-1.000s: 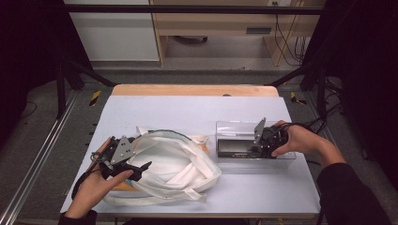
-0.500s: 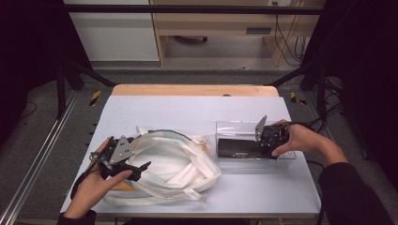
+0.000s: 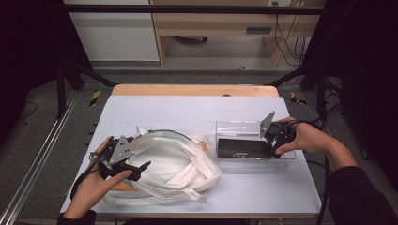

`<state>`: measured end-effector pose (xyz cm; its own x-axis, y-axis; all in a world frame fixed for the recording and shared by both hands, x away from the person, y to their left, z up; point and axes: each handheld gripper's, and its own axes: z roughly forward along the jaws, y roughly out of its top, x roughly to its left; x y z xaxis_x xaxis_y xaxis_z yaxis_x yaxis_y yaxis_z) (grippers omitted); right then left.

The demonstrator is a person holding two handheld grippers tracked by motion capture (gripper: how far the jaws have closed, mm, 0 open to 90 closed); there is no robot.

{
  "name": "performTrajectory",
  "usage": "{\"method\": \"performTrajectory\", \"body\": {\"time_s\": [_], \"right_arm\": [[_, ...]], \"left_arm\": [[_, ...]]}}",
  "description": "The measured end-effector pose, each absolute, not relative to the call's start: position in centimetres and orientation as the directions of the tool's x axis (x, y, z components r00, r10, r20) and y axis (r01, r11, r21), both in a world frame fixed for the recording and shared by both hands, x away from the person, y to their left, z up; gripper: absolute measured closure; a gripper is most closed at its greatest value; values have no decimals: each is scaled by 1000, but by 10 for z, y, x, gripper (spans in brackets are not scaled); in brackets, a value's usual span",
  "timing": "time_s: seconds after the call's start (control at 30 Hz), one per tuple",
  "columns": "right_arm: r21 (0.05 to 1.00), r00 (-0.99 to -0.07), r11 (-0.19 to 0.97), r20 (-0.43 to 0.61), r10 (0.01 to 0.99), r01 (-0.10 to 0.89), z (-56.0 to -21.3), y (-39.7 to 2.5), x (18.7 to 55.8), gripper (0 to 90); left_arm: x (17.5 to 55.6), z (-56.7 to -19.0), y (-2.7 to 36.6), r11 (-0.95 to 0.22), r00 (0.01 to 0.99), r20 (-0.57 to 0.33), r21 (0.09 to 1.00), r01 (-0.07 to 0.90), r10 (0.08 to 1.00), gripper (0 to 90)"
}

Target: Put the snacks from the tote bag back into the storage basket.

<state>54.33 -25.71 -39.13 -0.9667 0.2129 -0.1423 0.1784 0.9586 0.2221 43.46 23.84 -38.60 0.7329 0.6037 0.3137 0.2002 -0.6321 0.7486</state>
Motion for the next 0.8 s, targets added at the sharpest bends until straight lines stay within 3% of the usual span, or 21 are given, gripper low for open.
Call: {"method": "performTrajectory", "body": {"time_s": [0.3, 0.8], "right_arm": [[240, -962, 954, -157, 223, 182, -381, -253, 537, 246], [371, -926, 903, -214, 311, 218, -359, -245, 526, 192]], "left_arm": [[434, -386, 239, -633, 734, 314, 748, 199, 602, 47], [435, -385, 240, -629, 731, 313, 751, 200, 607, 47]]}}
